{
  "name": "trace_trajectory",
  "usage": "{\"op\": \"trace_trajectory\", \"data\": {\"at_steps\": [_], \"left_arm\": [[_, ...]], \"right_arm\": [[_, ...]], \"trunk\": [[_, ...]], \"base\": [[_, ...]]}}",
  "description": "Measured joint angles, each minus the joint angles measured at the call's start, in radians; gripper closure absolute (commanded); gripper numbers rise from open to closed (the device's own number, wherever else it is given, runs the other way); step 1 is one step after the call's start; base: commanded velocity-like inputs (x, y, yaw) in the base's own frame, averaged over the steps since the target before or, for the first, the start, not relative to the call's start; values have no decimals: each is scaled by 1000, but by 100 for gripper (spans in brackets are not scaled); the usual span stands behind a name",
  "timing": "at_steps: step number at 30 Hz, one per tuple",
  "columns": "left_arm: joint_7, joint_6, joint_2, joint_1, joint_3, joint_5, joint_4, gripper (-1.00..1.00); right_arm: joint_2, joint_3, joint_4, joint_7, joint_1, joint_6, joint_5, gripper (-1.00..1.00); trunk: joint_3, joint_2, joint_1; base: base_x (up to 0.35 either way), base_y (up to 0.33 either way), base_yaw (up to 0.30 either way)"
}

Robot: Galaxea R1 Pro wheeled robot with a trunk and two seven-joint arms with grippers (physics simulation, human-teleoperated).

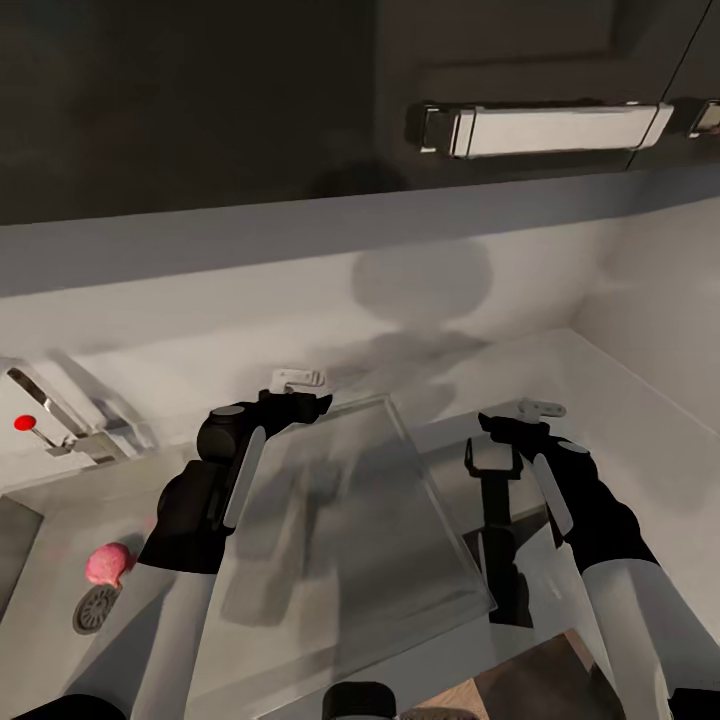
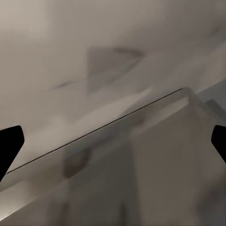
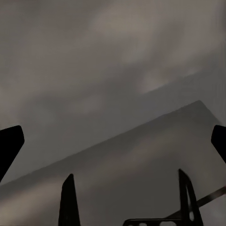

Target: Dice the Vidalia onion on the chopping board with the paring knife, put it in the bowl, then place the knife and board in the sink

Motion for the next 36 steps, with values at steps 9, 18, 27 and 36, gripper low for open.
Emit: {"op": "trace_trajectory", "data": {"at_steps": [9, 18, 27, 36], "left_arm": [[0, 0, 0, 0, 0, 0, 0, -100], [0, 0, 0, 0, 0, 0, 0, -100], [0, 0, 0, 0, 0, 0, 0, -100], [0, 0, 0, 0, 0, 0, 0, -100]], "right_arm": [[0, 1, 0, 0, 0, 0, 0, -100], [-1, -1, 0, -1, 0, 0, 2, -100], [-2, -19, 0, -2, 0, 0, 2, -100], [-3, -54, 3, -2, 0, 1, 2, -100]], "trunk": [[-2, 0, 0], [-2, 0, 0], [-2, 0, 0], [-2, 0, 0]], "base": [[0, 0, 0], [0, 0, 0], [0, 0, 0], [0, 0, 0]]}}
